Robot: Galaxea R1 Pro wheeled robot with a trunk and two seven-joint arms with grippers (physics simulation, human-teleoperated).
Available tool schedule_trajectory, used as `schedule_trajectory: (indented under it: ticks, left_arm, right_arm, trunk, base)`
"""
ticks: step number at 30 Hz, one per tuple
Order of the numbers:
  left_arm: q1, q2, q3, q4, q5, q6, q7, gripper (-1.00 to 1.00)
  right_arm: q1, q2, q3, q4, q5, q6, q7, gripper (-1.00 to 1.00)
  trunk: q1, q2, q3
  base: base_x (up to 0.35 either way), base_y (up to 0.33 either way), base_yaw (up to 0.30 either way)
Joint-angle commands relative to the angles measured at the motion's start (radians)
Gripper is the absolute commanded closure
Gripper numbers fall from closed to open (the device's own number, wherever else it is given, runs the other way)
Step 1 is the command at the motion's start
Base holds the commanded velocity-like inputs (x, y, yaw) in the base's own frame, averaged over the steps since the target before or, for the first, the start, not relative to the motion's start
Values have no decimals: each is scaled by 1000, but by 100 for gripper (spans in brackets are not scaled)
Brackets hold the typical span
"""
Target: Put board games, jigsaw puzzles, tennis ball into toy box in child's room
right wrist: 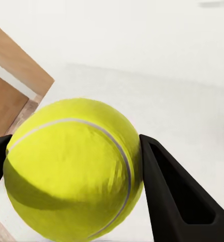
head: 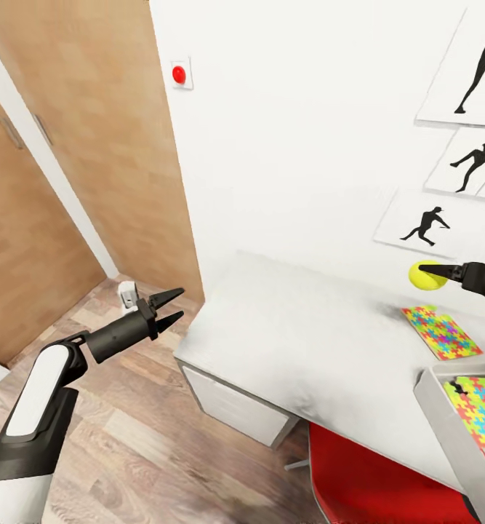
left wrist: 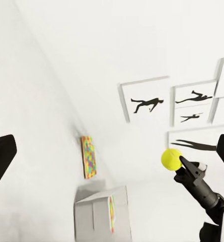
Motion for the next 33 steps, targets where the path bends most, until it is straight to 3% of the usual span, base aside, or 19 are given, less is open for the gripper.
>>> schedule_trajectory:
  ticks: [1, 10, 33]
  left_arm:
    - [-2, -1, 1, 2, -2, 4, 0, -100]
    - [-8, -18, 1, 11, -50, 4, -2, -100]
    - [-9, -26, 2, 12, -61, 5, -3, -100]
  right_arm:
    - [-2, 0, 0, 0, -1, 5, -3, 100]
    - [-2, -6, 0, 0, 0, 5, -3, 100]
    - [-1, -6, 2, 2, 1, 5, -5, 100]
  trunk:
    - [1, -2, -1]
    - [1, -2, 6]
    - [1, -2, 25]
  base:
    - [0, 0, -267]
    - [0, 0, -266]
    - [0, 0, -266]
